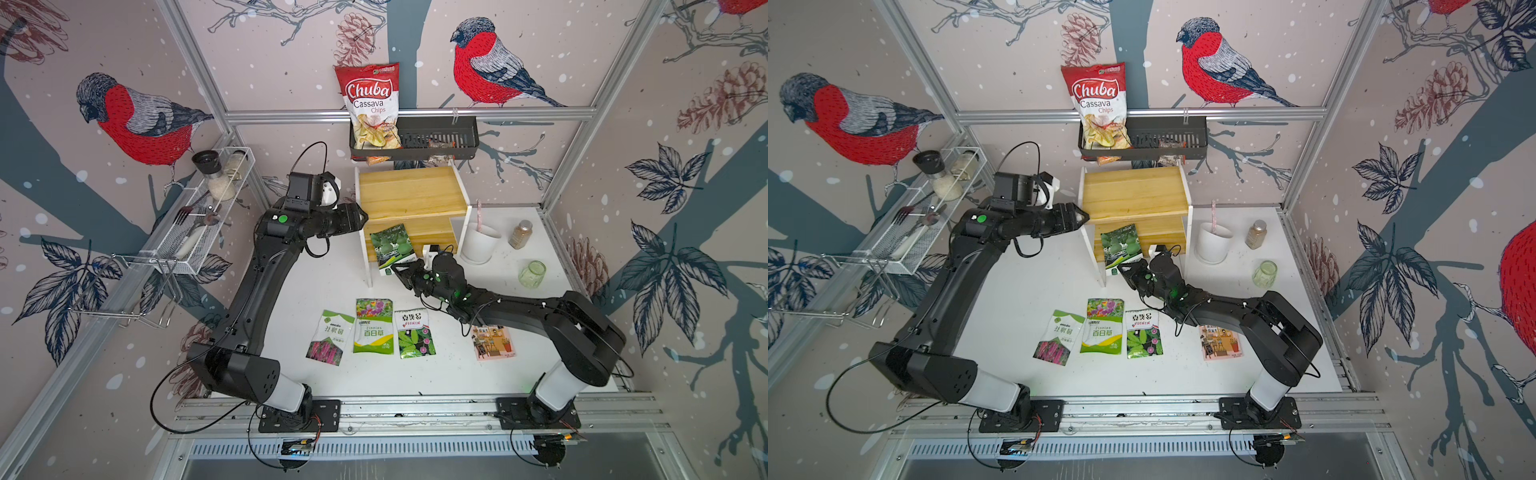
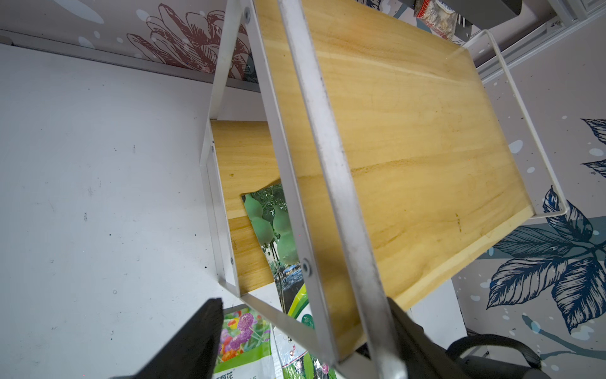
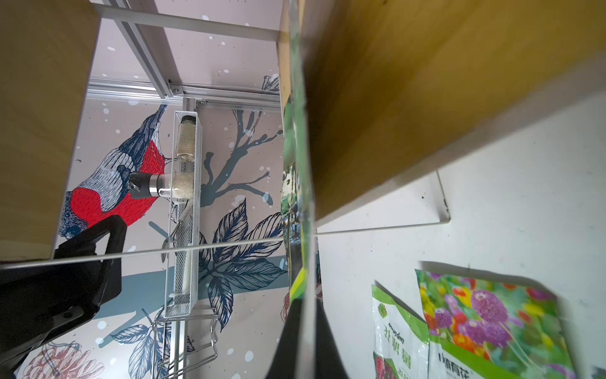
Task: Take the seed bag off the shelf
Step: Pick up the seed packet from the shelf, then place the seed packet at the center of the board.
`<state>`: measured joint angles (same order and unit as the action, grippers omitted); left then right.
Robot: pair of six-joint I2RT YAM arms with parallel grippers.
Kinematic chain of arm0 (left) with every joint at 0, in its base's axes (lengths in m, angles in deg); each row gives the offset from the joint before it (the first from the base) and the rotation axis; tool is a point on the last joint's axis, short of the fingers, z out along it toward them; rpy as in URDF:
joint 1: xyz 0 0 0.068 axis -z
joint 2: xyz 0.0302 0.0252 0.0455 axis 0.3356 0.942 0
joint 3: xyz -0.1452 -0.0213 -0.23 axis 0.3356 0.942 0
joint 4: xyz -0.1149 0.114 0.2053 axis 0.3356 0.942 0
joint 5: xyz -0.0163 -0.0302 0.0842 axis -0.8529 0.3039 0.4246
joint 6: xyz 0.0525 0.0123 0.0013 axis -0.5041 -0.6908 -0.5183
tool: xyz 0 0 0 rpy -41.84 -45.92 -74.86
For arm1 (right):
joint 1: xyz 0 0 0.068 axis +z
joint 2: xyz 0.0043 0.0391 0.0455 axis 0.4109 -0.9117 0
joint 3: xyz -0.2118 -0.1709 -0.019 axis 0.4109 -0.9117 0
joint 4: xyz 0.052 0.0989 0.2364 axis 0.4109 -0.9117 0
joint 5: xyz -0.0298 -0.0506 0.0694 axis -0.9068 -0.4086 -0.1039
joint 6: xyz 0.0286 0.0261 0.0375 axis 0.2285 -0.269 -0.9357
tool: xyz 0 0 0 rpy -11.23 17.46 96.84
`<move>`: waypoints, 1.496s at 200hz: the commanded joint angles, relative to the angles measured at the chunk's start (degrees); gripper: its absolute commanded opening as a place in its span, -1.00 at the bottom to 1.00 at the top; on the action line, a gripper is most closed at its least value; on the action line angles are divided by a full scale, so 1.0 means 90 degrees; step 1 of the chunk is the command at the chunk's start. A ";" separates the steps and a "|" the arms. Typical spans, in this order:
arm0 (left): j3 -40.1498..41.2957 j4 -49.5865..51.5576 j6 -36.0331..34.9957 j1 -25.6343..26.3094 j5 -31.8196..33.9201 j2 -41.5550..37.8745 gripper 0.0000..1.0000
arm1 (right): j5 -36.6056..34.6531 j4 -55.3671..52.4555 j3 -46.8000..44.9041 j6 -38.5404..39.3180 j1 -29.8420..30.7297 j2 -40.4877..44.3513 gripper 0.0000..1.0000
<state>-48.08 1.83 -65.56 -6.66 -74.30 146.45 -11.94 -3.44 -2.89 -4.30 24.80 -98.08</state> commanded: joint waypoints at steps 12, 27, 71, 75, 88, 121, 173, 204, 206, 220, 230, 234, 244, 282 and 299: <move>0.0028 0.0077 -0.0047 -0.0025 0.0132 -0.0058 0.52 | -0.0055 -0.0188 -0.0247 0.0057 0.0015 0.0388 -1.00; 0.0021 0.0076 -0.0036 -0.0028 0.0134 -0.0067 0.52 | -0.0055 -0.0273 -0.0366 0.0071 0.0018 0.0577 -1.00; 0.0011 0.0094 -0.0033 -0.0028 0.0212 -0.0095 0.52 | 0.0030 -0.0653 -0.0690 0.0115 0.0054 0.1177 -1.00; 0.0009 0.0096 -0.0034 -0.0024 0.0226 -0.0097 0.52 | 0.0051 -0.0715 -0.0724 0.0130 0.0064 0.1250 -1.00; 0.0001 0.0096 -0.0027 -0.0024 0.0251 -0.0107 0.52 | 0.0121 -0.0902 -0.0889 0.0149 0.0067 0.1509 -1.00; -0.0024 0.0114 0.0001 -0.0024 0.0329 -0.0117 0.52 | 0.0306 -0.1384 -0.1467 0.0198 0.0075 0.2395 -1.00; 0.0010 0.0126 0.0054 -0.0023 0.0484 -0.0163 0.52 | 0.0181 -0.2353 -0.2743 -0.0117 0.0149 0.4414 -1.00; 0.0030 0.0115 0.0120 -0.0023 0.0538 -0.0152 0.52 | -0.0091 -0.2780 -0.3657 -0.0529 0.0197 0.5595 -1.00; 0.0031 0.0108 0.0119 -0.0023 0.0543 -0.0155 0.52 | -0.0120 -0.2814 -0.3713 -0.0552 0.0202 0.5669 -1.00; 0.0031 0.0096 0.0179 -0.0023 0.0570 -0.0156 0.52 | -0.0257 -0.2865 -0.4164 -0.0807 0.0191 0.6146 -1.00; 0.0023 0.0097 0.0213 -0.0023 0.0571 -0.0156 0.52 | -0.0384 -0.2862 -0.4477 -0.1032 0.0198 0.6469 -1.00; 0.0021 0.0096 0.0218 -0.0024 0.0565 -0.0153 0.52 | -0.0449 -0.2897 -0.4572 -0.1098 0.0196 0.6583 -1.00; 0.0021 0.0105 0.0236 -0.0025 0.0569 -0.0155 0.52 | -0.0585 -0.3082 -0.4730 -0.1196 0.0209 0.6806 -1.00; 0.0031 0.0184 0.0285 -0.0024 0.0581 -0.0140 0.52 | -0.0706 -0.3266 -0.5179 -0.1501 0.0202 0.6962 -1.00; 0.0077 0.0184 0.0312 -0.0023 0.0578 -0.0146 0.52 | -0.0699 -0.2972 -0.5458 -0.1659 0.0202 0.6837 -1.00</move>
<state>-47.88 2.47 -63.13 -6.66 -71.33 145.34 -16.86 -31.57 -49.79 -16.37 26.48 -35.64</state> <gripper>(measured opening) 0.759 0.072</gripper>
